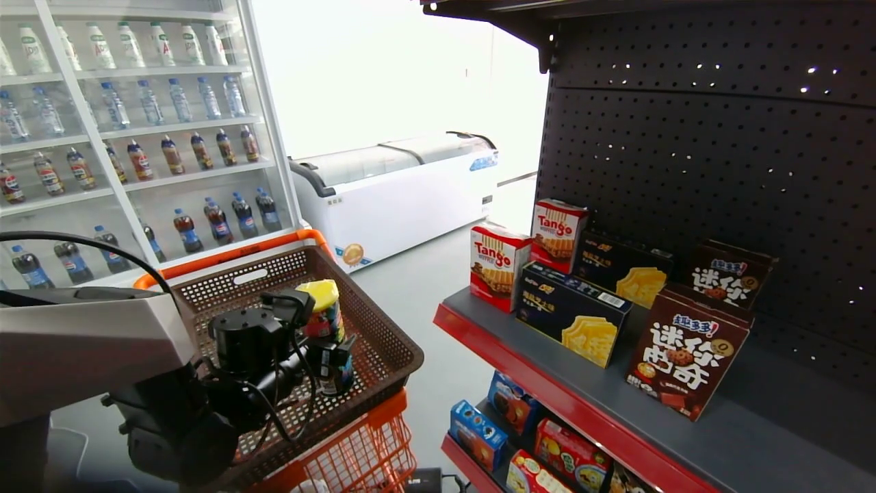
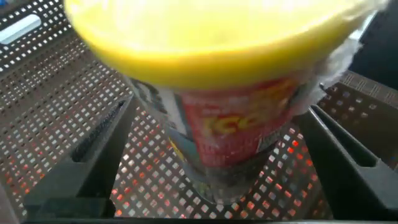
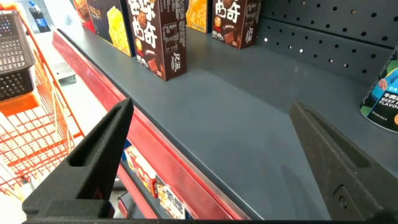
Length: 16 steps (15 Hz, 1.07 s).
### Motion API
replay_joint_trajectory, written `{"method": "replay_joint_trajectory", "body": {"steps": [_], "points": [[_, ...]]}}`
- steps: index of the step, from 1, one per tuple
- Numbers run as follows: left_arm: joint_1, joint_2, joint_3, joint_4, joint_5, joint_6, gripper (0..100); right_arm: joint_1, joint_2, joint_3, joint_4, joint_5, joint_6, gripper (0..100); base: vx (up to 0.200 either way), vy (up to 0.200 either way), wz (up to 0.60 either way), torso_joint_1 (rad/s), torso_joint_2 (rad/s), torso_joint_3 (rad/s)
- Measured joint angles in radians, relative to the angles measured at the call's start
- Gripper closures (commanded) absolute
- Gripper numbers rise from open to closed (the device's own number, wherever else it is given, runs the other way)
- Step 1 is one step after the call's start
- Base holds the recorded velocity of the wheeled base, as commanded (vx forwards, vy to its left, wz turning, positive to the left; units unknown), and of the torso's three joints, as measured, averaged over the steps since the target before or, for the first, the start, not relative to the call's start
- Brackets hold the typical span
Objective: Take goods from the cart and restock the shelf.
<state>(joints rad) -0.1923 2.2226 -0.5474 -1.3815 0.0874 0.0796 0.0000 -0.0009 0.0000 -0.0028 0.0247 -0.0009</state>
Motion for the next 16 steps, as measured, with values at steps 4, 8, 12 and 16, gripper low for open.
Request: {"method": "replay_joint_trajectory", "body": {"steps": [4,8,12,16], "points": [[0.001,0.047,-0.009,-0.013,0.0,0.005,0,0.0,0.0,0.0,0.0,0.0,0.0,0,0.0,0.0,0.0,0.0,0.0,0.0],[0.011,0.066,-0.02,-0.056,-0.001,0.052,100,0.0,0.0,0.0,0.0,0.0,0.0,0,0.0,0.0,0.0,0.0,0.0,0.0],[0.006,0.061,-0.015,-0.034,0.006,0.082,100,0.0,0.0,0.0,0.0,0.0,0.0,0,0.0,0.0,0.0,0.0,0.0,0.0],[0.005,-0.031,-0.09,0.106,-0.016,0.064,100,0.0,0.0,0.0,0.0,0.0,0.0,0,0.0,0.0,0.0,0.0,0.0,0.0]]}}
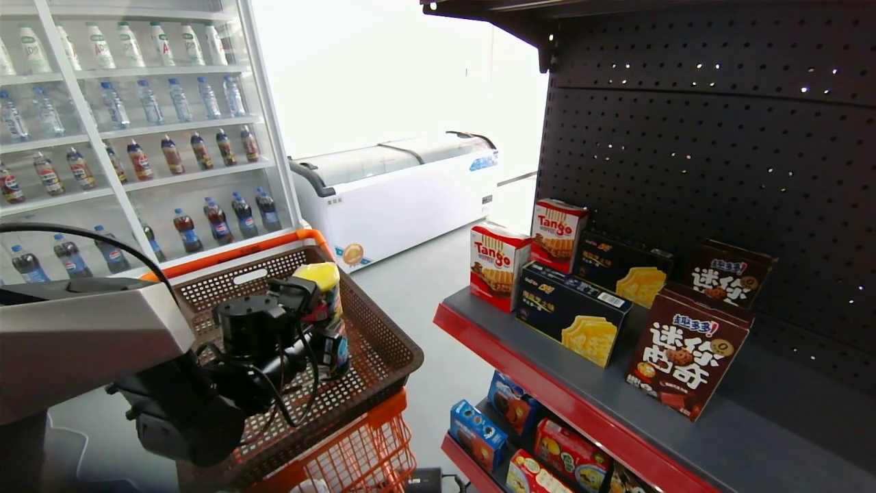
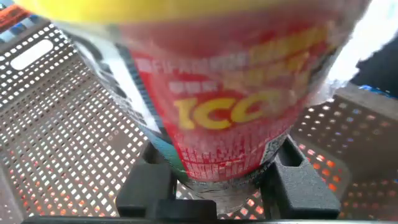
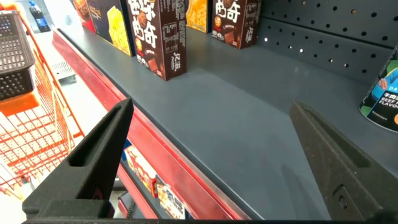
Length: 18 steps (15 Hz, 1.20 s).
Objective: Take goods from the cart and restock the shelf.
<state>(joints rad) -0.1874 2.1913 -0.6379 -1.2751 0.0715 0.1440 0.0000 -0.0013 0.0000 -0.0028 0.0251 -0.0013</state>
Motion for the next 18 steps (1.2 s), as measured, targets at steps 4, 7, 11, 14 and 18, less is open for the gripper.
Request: {"method": "replay_joint_trajectory", "body": {"steps": [4,7,11,14,18], "points": [[-0.023,-0.189,-0.112,0.329,-0.087,-0.001,100,0.0,0.0,0.0,0.0,0.0,0.0,0,0.0,0.0,0.0,0.0,0.0,0.0],[-0.065,-0.334,-0.166,0.517,-0.152,-0.002,100,0.0,0.0,0.0,0.0,0.0,0.0,0,0.0,0.0,0.0,0.0,0.0,0.0],[-0.108,-0.508,-0.178,0.703,-0.246,0.0,100,0.0,0.0,0.0,0.0,0.0,0.0,0,0.0,0.0,0.0,0.0,0.0,0.0],[-0.116,-0.612,-0.163,0.785,-0.38,-0.027,100,0.0,0.0,0.0,0.0,0.0,0.0,0,0.0,0.0,0.0,0.0,0.0,0.0],[-0.088,-0.75,-0.123,1.018,-0.568,-0.052,100,0.0,0.0,0.0,0.0,0.0,0.0,0,0.0,0.0,0.0,0.0,0.0,0.0]]}}
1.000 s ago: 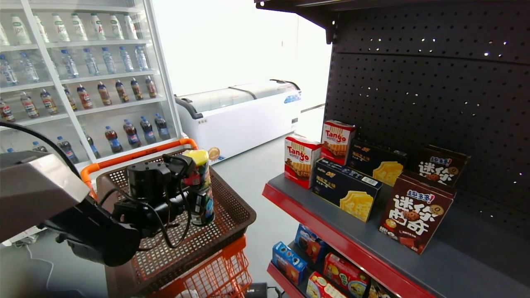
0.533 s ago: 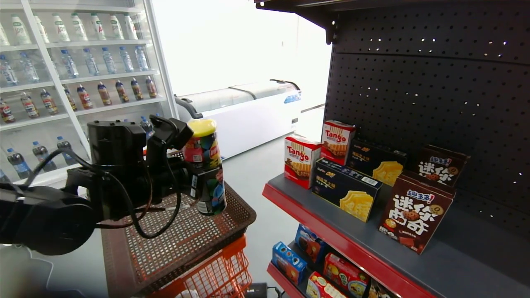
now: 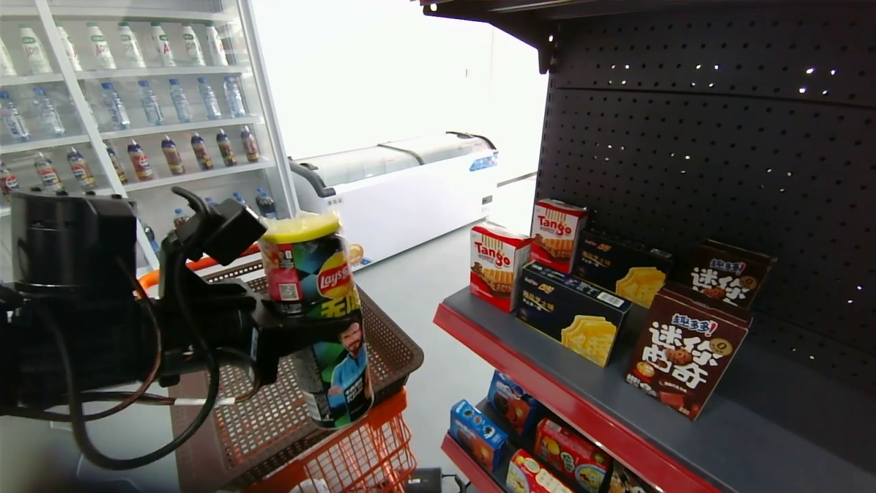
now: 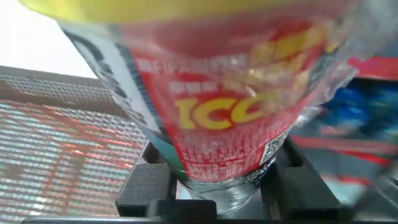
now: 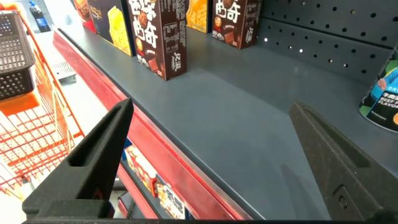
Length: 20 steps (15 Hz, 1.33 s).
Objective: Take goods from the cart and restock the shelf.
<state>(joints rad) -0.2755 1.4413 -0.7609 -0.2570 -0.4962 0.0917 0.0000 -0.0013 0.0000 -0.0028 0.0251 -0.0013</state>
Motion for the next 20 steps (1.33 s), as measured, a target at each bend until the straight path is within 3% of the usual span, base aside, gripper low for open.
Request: {"method": "replay_joint_trajectory", "body": {"steps": [2,5,7,12,15,20], "points": [[0.013,-0.052,0.005,0.026,-0.074,-0.027,100,0.0,0.0,0.0,0.0,0.0,0.0,0,0.0,0.0,0.0,0.0,0.0,0.0],[0.018,-0.087,-0.017,0.019,-0.106,-0.028,100,0.0,0.0,0.0,0.0,0.0,0.0,0,0.0,0.0,0.0,0.0,0.0,0.0],[0.004,-0.105,-0.021,0.018,-0.17,-0.023,100,0.0,0.0,0.0,0.0,0.0,0.0,0,0.0,0.0,0.0,0.0,0.0,0.0],[-0.066,-0.128,-0.023,0.033,-0.183,-0.023,100,0.0,0.0,0.0,0.0,0.004,0.0,0,0.0,0.0,0.0,0.0,0.0,0.0],[-0.083,-0.161,-0.007,0.114,-0.217,-0.019,100,0.0,0.0,0.0,0.0,0.004,0.0,0,0.0,0.0,0.0,0.0,0.0,0.0],[-0.09,-0.186,0.011,0.141,-0.248,0.085,100,0.0,0.0,0.0,0.0,0.004,0.0,0,0.0,0.0,0.0,0.0,0.0,0.0]]}}
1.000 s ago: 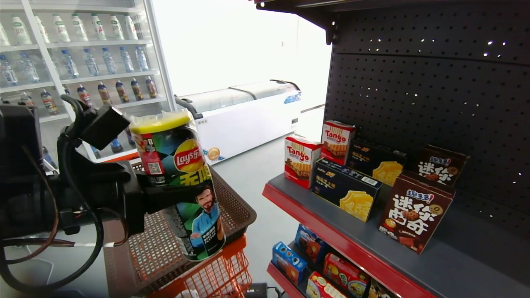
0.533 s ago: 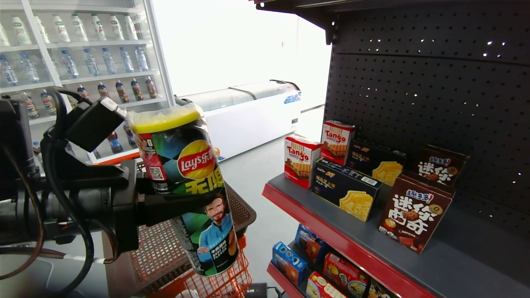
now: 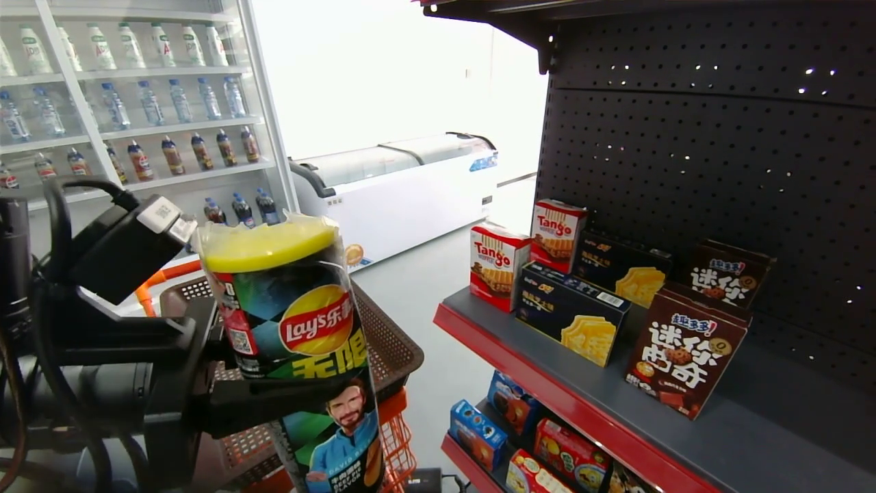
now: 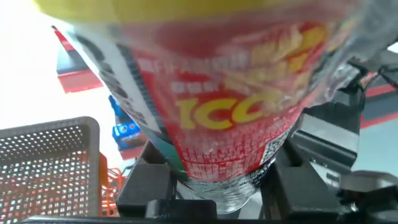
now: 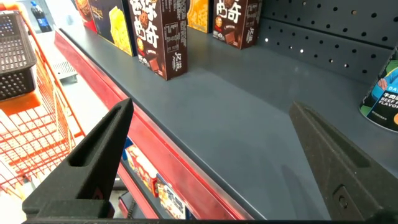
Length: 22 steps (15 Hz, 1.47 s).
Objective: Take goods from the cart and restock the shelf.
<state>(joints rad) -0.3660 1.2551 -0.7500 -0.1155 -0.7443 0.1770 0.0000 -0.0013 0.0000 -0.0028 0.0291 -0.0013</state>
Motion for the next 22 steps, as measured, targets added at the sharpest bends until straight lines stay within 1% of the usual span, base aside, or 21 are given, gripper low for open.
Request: {"method": "replay_joint_trajectory", "body": {"steps": [1,2,5,10,18,22], "points": [[0.0,-0.003,0.015,-0.001,-0.011,0.034,100,0.0,0.0,0.0,0.0,0.0,0.0,0,0.0,0.0,0.0,0.0,0.0,0.0],[0.0,-0.008,0.037,0.003,-0.016,0.051,100,0.0,0.0,0.0,0.0,0.0,0.0,0,0.0,0.0,0.0,0.0,0.0,0.0],[0.001,-0.018,0.075,0.001,-0.019,0.075,100,0.0,0.0,0.0,0.0,0.0,0.0,0,0.0,0.0,0.0,0.0,0.0,0.0],[-0.001,-0.022,0.061,-0.005,-0.02,0.079,100,0.0,0.0,0.0,0.0,0.0,0.0,0,0.0,0.0,0.0,0.0,0.0,0.0],[-0.011,-0.019,0.057,-0.009,-0.02,0.079,100,0.0,0.0,0.0,0.0,0.0,0.0,0,0.0,0.0,-0.6,0.003,0.0,0.002],[-0.024,-0.017,0.05,-0.011,-0.02,0.079,100,0.0,0.0,0.0,0.0,0.0,0.0,0,0.0,0.0,-0.6,0.004,0.0,-0.001]]}}
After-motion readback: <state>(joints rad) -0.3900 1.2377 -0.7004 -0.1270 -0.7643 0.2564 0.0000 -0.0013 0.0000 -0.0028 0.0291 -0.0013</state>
